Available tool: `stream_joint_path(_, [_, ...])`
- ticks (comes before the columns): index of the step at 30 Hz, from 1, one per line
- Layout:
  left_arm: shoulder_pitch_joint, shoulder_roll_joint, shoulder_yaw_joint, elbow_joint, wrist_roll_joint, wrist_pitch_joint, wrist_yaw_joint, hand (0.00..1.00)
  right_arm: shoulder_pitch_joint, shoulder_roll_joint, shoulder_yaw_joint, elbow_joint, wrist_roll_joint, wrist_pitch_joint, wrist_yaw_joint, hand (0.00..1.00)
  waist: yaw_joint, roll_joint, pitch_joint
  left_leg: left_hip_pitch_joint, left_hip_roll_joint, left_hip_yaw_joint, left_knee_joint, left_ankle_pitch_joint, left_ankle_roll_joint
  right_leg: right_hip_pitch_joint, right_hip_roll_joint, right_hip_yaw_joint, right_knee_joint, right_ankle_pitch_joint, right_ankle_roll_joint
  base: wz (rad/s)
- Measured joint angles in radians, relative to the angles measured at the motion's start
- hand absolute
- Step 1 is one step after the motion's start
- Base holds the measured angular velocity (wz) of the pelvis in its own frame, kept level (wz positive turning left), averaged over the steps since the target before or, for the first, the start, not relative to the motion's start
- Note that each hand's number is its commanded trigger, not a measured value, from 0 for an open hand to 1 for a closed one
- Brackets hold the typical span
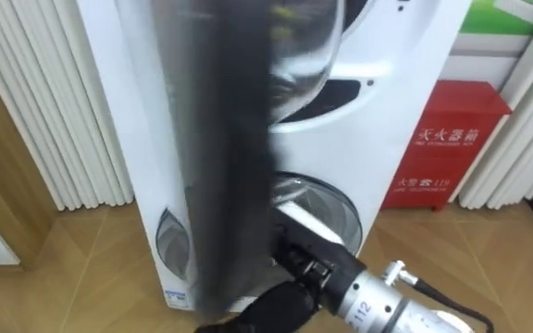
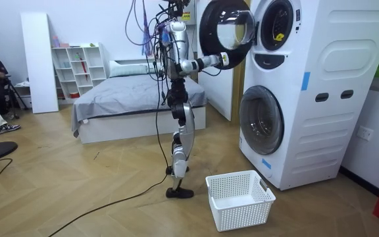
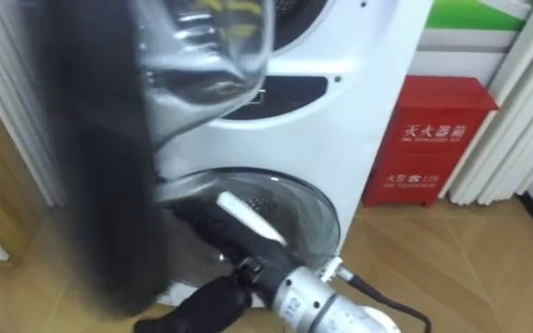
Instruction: Pick clothes from washing machine
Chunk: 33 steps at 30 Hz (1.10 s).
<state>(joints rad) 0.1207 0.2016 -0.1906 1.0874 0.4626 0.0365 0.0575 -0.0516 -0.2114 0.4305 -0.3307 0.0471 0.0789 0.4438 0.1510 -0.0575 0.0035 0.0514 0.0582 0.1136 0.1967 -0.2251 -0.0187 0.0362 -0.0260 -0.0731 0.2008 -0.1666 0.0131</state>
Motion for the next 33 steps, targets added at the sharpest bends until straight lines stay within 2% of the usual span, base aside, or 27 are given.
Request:
stream_joint_path(6, [-0.016, 0.003, 0.0, 0.014, -0.001, 0.0, 0.0, 0.0, -0.028, 0.009, 0.042, -0.033, -0.001, -0.001, 0.059, 0.0, 0.035, 0.0, 0.0026, 0.009, -0.003, -0.018, -0.007, 0.0, 0.0, 0.022, -0.004, -0.019, -0.018, 0.0, 0.001, 0.1])
stream_joint_path(9, [-0.017, 0.003, 0.0, 0.014, -0.001, 0.001, -0.003, 0.0, -0.058, 0.022, 0.059, -0.044, 0.001, -0.023, 0.066, 0.0, 0.039, 0.003, 0.0044, 0.012, -0.004, -0.027, -0.009, 0.0, 0.0, 0.038, -0.004, -0.029, -0.032, 0.0, 0.001, 0.1])
stream_joint_path(12, [-0.021, 0.003, 0.0, 0.014, -0.001, 0.001, -0.005, 0.0, -0.066, 0.026, 0.06, -0.044, 0.004, -0.026, 0.077, 0.0, 0.046, 0.005, 0.0062, 0.012, -0.004, -0.034, -0.009, 0.0, 0.0, 0.041, -0.004, -0.037, -0.034, 0.0, 0.001, 0.09])
stream_joint_path(15, [-0.02, 0.003, 0.0, 0.013, 0.0, 0.002, -0.01, 0.0, -0.066, 0.026, 0.061, -0.044, 0.004, -0.026, 0.084, 0.0, 0.047, 0.009, 0.0089, 0.011, -0.004, -0.036, -0.009, 0.0, 0.0, 0.041, -0.004, -0.04, -0.034, 0.0, 0.001, 0.01])
stream_joint_path(33, [-0.019, 0.003, 0.001, 0.009, 0.0, 0.002, -0.032, 0.0, -0.065, 0.026, 0.06, -0.042, 0.011, -0.026, 0.084, 0.0, 0.047, 0.01, 0.0088, 0.012, -0.005, -0.05, -0.007, 0.0, 0.0, 0.048, -0.004, -0.053, -0.034, 0.0, 0.001, 0.01])
